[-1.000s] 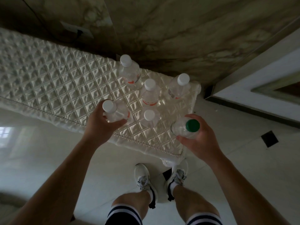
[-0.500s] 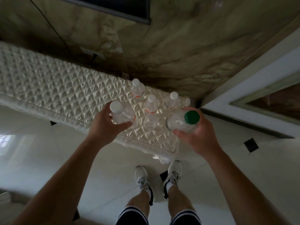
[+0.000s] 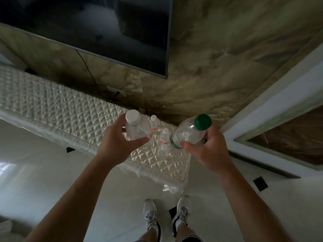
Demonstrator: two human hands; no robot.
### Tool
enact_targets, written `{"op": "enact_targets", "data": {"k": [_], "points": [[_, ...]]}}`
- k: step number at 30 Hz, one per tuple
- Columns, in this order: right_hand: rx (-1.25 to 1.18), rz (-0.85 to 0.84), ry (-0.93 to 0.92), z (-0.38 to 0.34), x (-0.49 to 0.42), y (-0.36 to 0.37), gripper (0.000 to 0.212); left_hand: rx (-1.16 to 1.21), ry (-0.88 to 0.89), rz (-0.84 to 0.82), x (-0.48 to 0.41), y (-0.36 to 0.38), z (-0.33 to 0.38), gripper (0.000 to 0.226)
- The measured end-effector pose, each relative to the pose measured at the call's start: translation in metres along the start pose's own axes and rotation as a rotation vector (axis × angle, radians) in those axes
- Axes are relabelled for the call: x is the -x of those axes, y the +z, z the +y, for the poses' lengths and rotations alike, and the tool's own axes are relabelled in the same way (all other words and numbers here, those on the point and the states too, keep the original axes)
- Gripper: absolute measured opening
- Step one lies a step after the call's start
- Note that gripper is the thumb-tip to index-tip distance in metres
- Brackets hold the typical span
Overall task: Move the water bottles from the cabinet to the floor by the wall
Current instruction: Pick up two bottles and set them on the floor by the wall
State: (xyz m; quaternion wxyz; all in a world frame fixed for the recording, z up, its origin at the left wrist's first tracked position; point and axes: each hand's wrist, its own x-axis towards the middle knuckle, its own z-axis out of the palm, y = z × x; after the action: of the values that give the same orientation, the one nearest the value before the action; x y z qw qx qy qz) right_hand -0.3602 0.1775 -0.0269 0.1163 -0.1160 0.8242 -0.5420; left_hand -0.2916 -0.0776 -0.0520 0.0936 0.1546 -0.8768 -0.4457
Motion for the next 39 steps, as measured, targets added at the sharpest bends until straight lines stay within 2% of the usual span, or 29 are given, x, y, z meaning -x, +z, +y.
{"op": "enact_targets", "data": {"k": [12, 23, 30, 35, 39], "points": [[0.004, -0.162, -0.242, -0.095, 0.004, -0.023, 0.052, 0.032, 0.014, 0.209, 0.042, -0.054, 0.079, 0.078], [-0.010, -0.369, -0.404, -0.135, -0.007, -0.032, 0.061, 0.091, -0.032, 0.426, 0.083, -0.074, 0.114, 0.083], [-0.005, -0.517, -0.486, -0.147, -0.007, -0.010, 0.061, 0.113, -0.084, 0.559, 0.117, -0.087, 0.120, 0.067], [0.013, -0.628, -0.509, -0.156, -0.002, 0.024, 0.060, 0.089, -0.145, 0.631, 0.150, -0.107, 0.104, 0.075], [0.009, -0.710, -0.529, -0.175, 0.007, 0.064, 0.062, 0.070, -0.188, 0.723, 0.178, -0.135, 0.090, 0.070]]}}
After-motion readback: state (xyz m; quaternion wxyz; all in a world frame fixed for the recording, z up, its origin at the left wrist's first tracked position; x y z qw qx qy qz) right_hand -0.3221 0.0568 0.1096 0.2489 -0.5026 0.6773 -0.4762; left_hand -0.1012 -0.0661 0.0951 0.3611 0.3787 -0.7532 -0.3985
